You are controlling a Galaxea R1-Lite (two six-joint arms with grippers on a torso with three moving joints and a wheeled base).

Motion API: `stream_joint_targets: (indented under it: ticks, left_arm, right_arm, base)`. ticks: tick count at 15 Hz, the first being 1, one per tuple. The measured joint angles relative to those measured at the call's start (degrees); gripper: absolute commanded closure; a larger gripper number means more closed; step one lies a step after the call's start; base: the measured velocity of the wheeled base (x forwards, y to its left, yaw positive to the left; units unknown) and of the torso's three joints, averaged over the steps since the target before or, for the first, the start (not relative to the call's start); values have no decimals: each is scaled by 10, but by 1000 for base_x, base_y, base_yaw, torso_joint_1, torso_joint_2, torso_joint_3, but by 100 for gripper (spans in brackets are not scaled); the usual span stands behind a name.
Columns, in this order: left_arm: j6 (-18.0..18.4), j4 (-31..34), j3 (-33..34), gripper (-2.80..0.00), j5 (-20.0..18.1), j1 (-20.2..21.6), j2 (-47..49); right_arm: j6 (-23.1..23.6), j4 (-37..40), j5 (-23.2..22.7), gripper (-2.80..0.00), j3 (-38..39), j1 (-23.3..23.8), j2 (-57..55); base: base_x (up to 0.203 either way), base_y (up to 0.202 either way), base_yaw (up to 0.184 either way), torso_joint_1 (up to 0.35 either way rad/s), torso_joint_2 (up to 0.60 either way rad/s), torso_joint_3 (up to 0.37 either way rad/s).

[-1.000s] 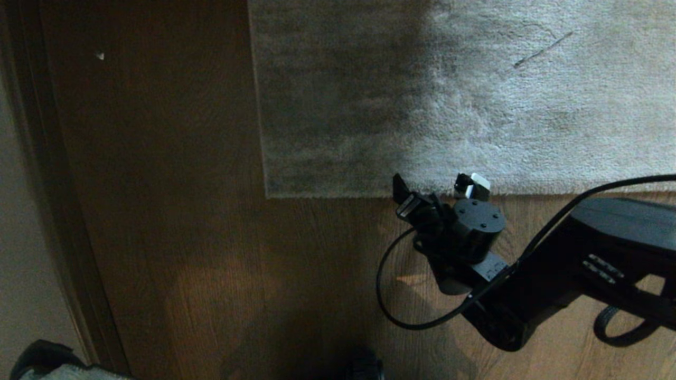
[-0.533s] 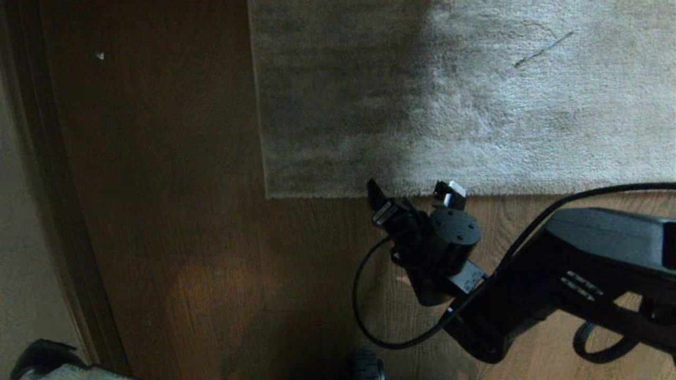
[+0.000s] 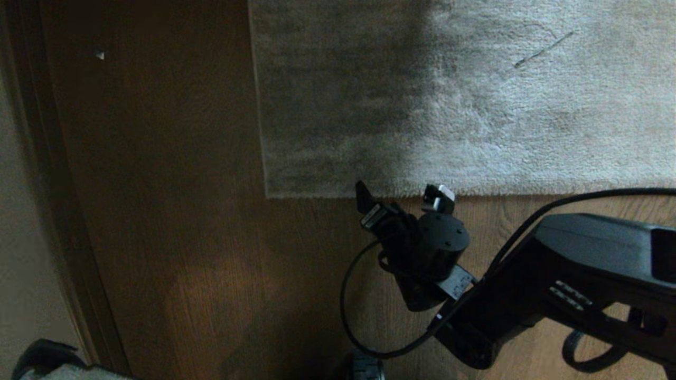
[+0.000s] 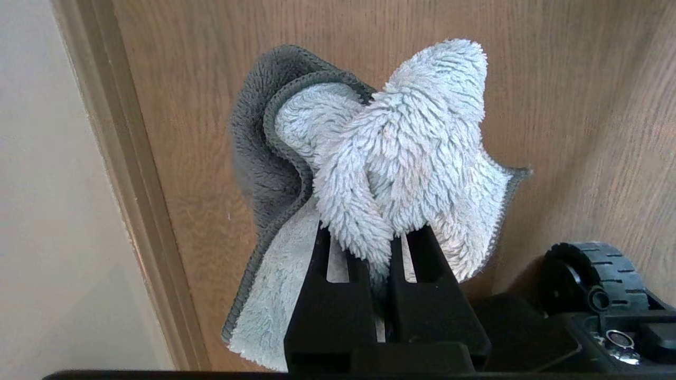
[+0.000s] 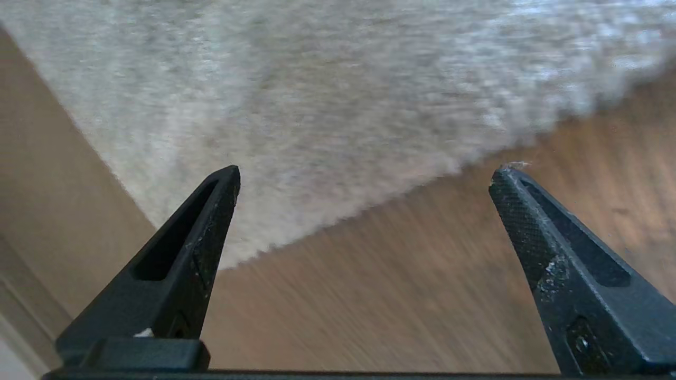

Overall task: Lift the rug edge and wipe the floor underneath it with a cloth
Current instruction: Lift up the carpet

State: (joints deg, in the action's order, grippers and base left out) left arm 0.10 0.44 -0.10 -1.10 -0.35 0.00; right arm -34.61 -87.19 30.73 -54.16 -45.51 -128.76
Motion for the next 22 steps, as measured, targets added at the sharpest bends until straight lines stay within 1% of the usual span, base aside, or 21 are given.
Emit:
stream_joint_targets:
  ticks: [3,8,11,16,22]
  left_arm:
    - [0,0,0,0,0,0,0]
    - [0,0,0,0,0,0,0]
    - [0,0,0,0,0,0,0]
    - [0,0,0,0,0,0,0]
    - [0,0,0,0,0,0,0]
  right_arm:
    - [1,0,0,-280,-28,0,-18]
    - [-9,0,-1,-280,-40,-1,-42]
    - [-9,0,-1,-280,-60,-1,-51]
    - [-1,0,1,-280,-103,4,-62]
    - [23,1,-2,-280,-155,16,-64]
  base:
    - [0,0,0,0,0,0]
    - [0,0,0,0,0,0]
    - [0,0,0,0,0,0]
    - [0,0,0,0,0,0]
    - [0,0,0,0,0,0]
